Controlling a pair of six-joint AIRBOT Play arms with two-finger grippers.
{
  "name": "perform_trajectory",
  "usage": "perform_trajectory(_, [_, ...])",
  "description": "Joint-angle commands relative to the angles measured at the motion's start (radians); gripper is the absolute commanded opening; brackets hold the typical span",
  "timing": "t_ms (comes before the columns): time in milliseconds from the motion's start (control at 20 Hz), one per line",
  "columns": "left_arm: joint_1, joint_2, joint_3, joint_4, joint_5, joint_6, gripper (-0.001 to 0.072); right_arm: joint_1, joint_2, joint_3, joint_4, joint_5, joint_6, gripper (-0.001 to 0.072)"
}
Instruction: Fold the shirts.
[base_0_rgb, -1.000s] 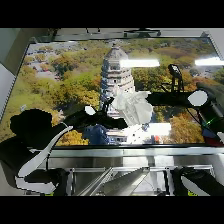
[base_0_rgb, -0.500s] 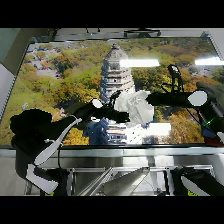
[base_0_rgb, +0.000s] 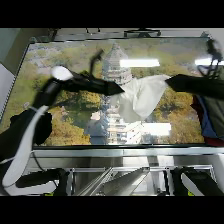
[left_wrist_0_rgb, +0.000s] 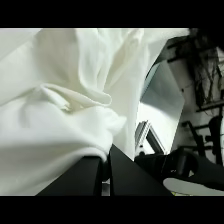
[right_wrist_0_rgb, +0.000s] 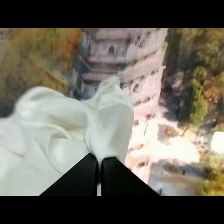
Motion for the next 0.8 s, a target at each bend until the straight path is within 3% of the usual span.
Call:
perform_trajectory(0, [0.140, 0.190, 0.188, 0.000, -0.077, -0.073, 0.0026, -0.111, 0.101, 0.055, 0.040, 0.118, 0.030, 0.0016])
perform_trajectory(200, [0.232, 0.314, 0.283, 0.000, -0.106, -0.085, 0.0026, -0.105, 0.188, 0.055, 0.349, 0.128, -0.088, 0.0016])
perform_trajectory(350, [0.291, 0.372, 0.266, 0.002, -0.134, -0.085, 0.0027, -0.102, 0.223, 0.055, 0.499, 0.091, -0.198, 0.0016])
perform_trajectory(550, [0.299, 0.364, 0.070, 0.061, -0.151, -0.079, 0.0028, -0.005, 0.108, 0.055, 0.504, 0.049, -0.313, 0.0017])
perform_trajectory(750, [0.301, 0.223, -0.124, 0.080, -0.140, 0.002, 0.0027, 0.108, -0.201, 0.055, 0.504, -0.013, -0.470, 0.0017])
